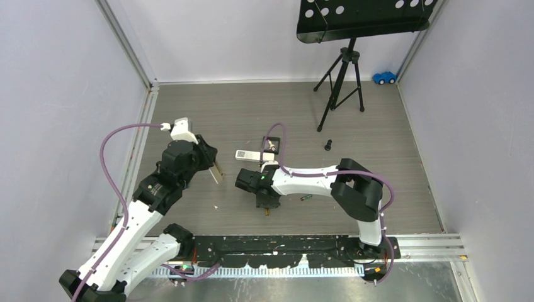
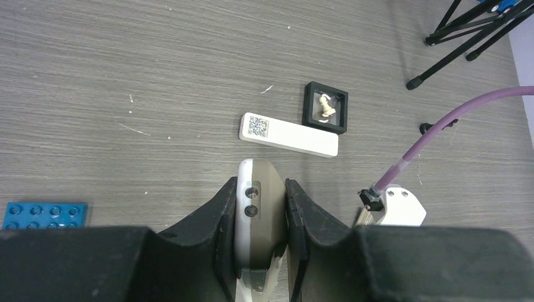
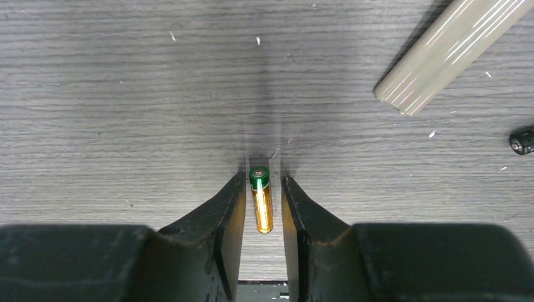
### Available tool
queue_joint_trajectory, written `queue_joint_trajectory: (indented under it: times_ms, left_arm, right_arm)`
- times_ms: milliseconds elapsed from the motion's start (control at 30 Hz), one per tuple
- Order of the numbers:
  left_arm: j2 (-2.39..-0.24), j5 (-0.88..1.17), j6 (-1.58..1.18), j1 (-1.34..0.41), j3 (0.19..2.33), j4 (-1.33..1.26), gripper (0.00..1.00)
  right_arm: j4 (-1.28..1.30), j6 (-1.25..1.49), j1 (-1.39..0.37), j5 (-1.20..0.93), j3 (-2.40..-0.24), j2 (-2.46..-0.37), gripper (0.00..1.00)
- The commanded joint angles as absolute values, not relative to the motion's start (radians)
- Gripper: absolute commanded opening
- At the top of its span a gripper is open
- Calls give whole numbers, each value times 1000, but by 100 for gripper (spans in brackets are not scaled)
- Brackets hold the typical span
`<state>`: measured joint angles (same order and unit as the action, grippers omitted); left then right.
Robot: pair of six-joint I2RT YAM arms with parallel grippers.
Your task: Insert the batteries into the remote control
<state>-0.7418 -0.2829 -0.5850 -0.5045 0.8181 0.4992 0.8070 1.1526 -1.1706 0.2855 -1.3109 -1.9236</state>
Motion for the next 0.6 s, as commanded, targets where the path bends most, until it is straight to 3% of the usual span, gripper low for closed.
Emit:
queue_joint_trajectory:
  times_ms: [0, 167, 333, 567]
  left_arm:
    - [-738, -267, -567, -502, 841, 468, 0]
    - [-747, -222, -563, -502, 839, 460, 0]
    - [-758, -44, -529, -502, 824, 394, 0]
    - [-863, 457, -555, -502, 819, 243, 0]
  right_arm:
    - [829, 1135, -1183, 285, -1319, -1908, 29]
    - [815, 1134, -1183, 309, -1303, -1894, 11]
    - [743, 1069, -1183, 468, -1244, -1765, 9]
    - [407, 820, -1186, 596, -1022, -1377, 8]
